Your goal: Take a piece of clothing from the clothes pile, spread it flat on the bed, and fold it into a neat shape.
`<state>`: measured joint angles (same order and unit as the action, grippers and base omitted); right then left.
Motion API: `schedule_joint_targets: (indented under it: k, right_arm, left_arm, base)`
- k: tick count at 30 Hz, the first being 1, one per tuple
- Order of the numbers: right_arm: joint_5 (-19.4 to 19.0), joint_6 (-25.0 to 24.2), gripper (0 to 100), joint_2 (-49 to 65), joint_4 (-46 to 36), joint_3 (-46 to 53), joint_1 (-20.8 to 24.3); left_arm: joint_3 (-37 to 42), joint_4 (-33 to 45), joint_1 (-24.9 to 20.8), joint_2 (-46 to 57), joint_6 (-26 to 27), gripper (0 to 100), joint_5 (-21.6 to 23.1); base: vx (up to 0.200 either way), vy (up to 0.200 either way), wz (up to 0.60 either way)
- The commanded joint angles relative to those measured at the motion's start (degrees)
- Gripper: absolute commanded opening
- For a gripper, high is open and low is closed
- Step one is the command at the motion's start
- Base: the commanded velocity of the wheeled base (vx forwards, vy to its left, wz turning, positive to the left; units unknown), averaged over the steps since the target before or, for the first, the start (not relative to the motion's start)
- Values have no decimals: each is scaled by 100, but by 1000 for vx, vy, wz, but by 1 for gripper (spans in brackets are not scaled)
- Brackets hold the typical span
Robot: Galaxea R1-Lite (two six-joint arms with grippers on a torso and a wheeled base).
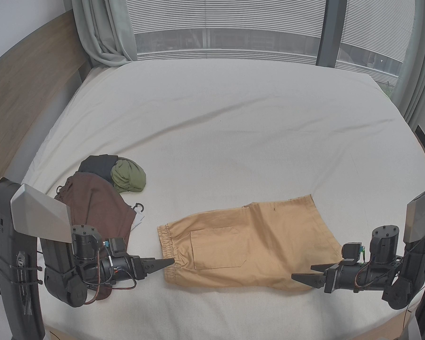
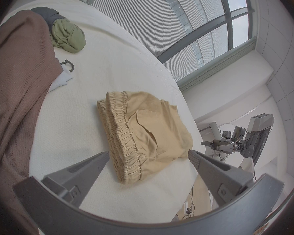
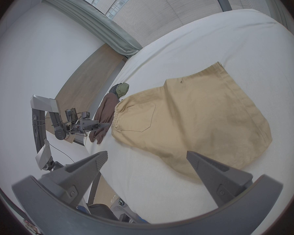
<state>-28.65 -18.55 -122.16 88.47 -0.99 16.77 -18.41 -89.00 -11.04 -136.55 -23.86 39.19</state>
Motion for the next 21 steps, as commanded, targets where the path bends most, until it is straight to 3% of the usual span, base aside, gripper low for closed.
schedule_joint_targets:
  k: [1, 12, 21]
  right_arm:
    - [0, 1, 100, 43, -5, 81, -8]
    - [8, 1, 100, 96, 4, 20, -8]
    - [8, -8, 100, 122, 4, -16, -8]
  left_arm:
    - [-31, -3, -12, -118, -5, 100, 1]
    - [-260, -3, -108, -522, 13, 100, -26]
    - [-620, -3, -231, -821, 13, 100, -456]
  base:
    - [0, 0, 0]
    - [0, 0, 0]
    - [0, 0, 0]
